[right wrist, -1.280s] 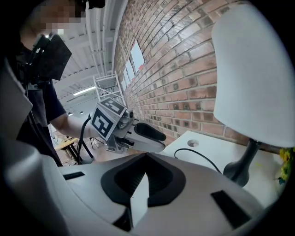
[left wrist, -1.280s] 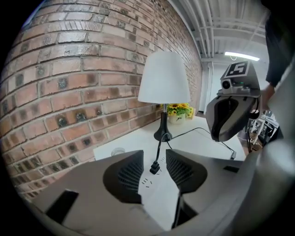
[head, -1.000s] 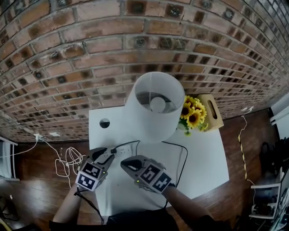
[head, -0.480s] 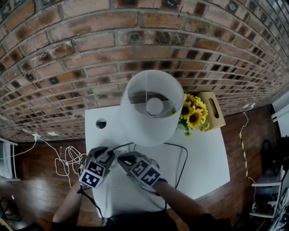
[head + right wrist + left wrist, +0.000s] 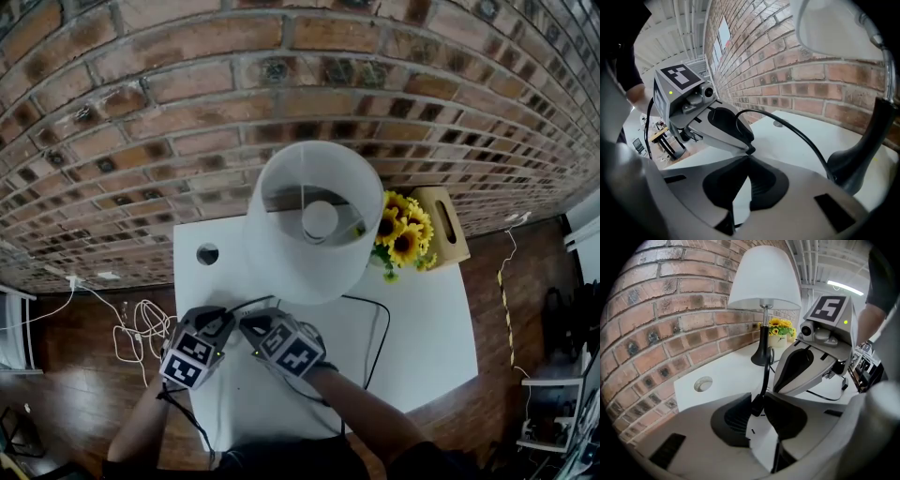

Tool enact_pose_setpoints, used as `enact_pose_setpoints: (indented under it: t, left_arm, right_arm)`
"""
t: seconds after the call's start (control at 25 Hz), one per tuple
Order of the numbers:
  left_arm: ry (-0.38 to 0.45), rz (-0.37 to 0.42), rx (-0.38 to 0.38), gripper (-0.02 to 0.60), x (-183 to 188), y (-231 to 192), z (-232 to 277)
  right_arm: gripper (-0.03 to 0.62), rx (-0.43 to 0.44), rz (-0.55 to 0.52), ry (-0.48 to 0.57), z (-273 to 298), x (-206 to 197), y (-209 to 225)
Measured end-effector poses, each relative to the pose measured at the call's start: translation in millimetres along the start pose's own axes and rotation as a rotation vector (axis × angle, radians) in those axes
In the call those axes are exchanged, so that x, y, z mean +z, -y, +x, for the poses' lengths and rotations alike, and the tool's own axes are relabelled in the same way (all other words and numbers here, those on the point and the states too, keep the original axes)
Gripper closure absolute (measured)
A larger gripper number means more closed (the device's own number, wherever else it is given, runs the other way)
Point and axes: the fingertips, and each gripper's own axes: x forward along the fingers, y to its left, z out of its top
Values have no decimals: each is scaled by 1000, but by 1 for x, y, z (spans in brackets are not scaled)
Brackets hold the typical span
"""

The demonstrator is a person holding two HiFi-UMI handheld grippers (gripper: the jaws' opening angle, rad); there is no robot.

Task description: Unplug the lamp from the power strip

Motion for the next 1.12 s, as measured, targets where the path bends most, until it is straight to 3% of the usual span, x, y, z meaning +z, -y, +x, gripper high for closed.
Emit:
enact_pose_setpoints:
  t: [0.52, 0.68, 0.84, 1.12]
  left_arm:
    - [14, -50, -14, 474, -1, -1, 1]
    - [16, -70, -9, 474, -1, -2, 2]
    - [17, -89, 3, 472, -2, -2, 1]
    - [31, -93, 30, 479, 1, -2, 1]
  right_arm:
    - [588, 11, 74, -28, 6, -4, 4]
    - [588, -16, 32, -17, 6, -3, 4]
    - [589, -17, 131, -22, 6, -4, 6]
    - [589, -53, 125, 4, 5, -4, 9]
